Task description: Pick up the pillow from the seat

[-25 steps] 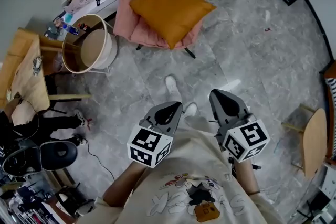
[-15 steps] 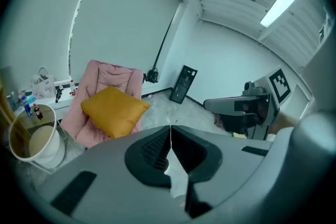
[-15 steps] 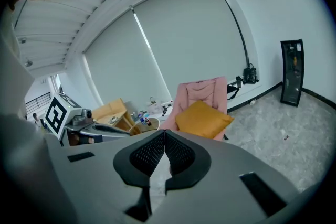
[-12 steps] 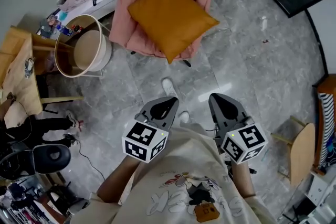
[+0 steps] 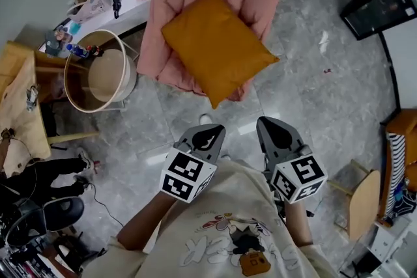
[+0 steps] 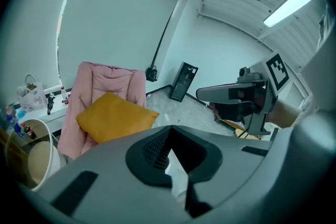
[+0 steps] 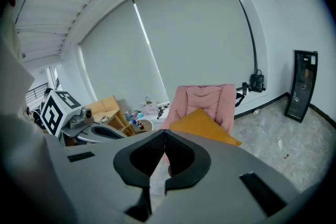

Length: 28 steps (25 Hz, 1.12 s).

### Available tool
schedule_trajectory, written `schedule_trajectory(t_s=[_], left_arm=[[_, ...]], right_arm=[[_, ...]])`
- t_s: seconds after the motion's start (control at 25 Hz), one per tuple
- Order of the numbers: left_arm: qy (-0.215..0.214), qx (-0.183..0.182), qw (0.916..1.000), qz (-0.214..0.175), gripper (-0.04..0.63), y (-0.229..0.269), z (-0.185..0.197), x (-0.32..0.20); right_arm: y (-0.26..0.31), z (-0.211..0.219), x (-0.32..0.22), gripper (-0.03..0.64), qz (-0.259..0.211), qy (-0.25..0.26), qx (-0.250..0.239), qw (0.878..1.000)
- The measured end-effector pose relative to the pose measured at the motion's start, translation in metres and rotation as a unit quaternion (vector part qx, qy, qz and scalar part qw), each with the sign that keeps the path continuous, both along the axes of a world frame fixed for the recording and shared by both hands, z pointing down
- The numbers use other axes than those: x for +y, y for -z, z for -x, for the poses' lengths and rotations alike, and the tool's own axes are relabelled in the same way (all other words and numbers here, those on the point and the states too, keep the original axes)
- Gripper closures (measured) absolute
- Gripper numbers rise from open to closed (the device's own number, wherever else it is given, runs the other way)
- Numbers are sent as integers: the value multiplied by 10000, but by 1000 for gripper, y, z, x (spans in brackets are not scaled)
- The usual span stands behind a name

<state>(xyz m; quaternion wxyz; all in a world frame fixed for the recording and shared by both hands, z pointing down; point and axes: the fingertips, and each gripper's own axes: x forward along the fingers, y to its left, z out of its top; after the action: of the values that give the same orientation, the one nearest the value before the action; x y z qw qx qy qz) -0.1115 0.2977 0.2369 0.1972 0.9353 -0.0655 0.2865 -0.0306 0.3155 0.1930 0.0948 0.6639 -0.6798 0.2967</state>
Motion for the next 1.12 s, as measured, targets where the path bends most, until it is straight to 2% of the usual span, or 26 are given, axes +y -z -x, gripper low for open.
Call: schedule_trajectory(t_s=[0.24,0.56,0.92,1.12], left_arm=[[216,104,9997,52,591,-5,-3,-58],[660,241,9973,209,591,-16,3,-102],[1191,333,9920,257,591,-26,13,-131],[1845,419,9807,494,591,-30,14,-153]], right_arm=[[-1,-12,-60,596,63,-37,133,9999],[-4,-31,-92,595,201,-101,314,9993],[-15,-18,-138,595,252,473,379,9978],[-14,-30,-165,595,339,798,384,9955]])
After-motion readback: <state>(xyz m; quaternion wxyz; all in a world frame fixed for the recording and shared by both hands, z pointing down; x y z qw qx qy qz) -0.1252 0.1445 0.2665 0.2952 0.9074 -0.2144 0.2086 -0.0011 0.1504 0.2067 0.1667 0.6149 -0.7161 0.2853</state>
